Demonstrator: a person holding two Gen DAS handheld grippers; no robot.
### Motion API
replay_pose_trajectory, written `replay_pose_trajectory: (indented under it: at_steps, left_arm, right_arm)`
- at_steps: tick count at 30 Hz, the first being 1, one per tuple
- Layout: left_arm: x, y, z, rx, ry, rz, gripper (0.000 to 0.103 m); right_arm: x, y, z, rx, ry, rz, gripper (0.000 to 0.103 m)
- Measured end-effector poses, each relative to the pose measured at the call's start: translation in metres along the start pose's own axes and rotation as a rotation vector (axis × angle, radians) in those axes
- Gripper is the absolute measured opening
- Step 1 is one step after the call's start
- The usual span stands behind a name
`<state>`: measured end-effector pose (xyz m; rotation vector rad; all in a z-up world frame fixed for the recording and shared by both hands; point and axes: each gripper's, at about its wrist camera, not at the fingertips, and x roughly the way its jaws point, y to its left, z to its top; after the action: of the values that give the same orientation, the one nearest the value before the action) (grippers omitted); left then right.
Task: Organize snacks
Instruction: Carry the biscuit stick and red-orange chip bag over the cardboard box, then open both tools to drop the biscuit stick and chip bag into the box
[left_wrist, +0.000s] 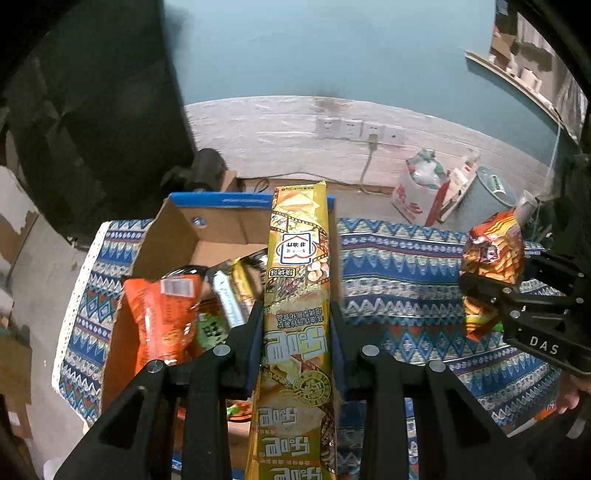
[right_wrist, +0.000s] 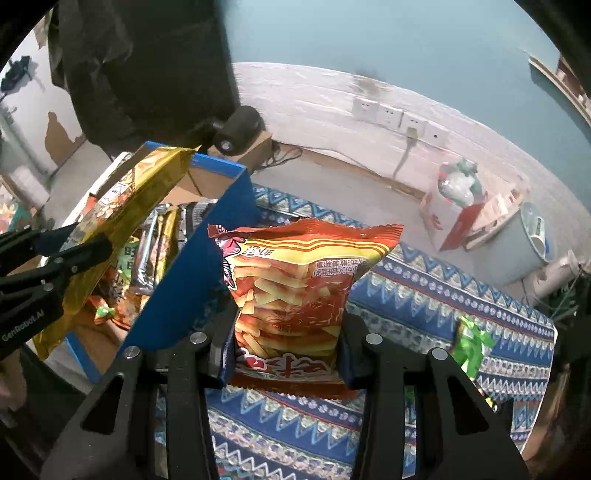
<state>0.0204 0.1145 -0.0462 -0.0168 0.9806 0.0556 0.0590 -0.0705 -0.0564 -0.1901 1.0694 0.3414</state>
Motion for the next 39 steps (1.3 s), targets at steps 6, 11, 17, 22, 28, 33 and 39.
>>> replay_pose_trajectory:
  at_steps: [6, 11, 17, 22, 28, 33, 39]
  left_arm:
    - [0.011, 0.024, -0.007, -0.051, 0.026, 0.018, 0.032]
    - [0.021, 0.036, -0.015, -0.06, 0.044, 0.029, 0.032]
    - [0.043, 0.046, -0.023, -0.084, 0.096, 0.018, 0.032]
    - [0.056, 0.048, -0.028, -0.098, 0.141, -0.008, 0.032]
    - [0.056, 0.051, -0.029, -0.104, 0.138, -0.001, 0.033]
    - [0.049, 0.054, -0.028, -0.1, 0.135, 0.008, 0.033]
    - [0.03, 0.065, -0.024, -0.11, 0.092, 0.034, 0.043]
  right_arm:
    - [0.014, 0.019, 0.012, -0.02, 0.018, 0.01, 0.041]
    - [0.022, 0.032, 0.019, -0.029, 0.029, 0.026, 0.041]
    - [0.03, 0.047, 0.027, -0.045, 0.038, 0.041, 0.041]
    - [0.036, 0.057, 0.032, -0.057, 0.042, 0.05, 0.041]
    - [0.04, 0.065, 0.035, -0.066, 0.047, 0.061, 0.041]
    - [0.043, 0.069, 0.037, -0.069, 0.05, 0.068, 0.041]
    - [0.045, 0.081, 0.045, -0.091, 0.046, 0.082, 0.041]
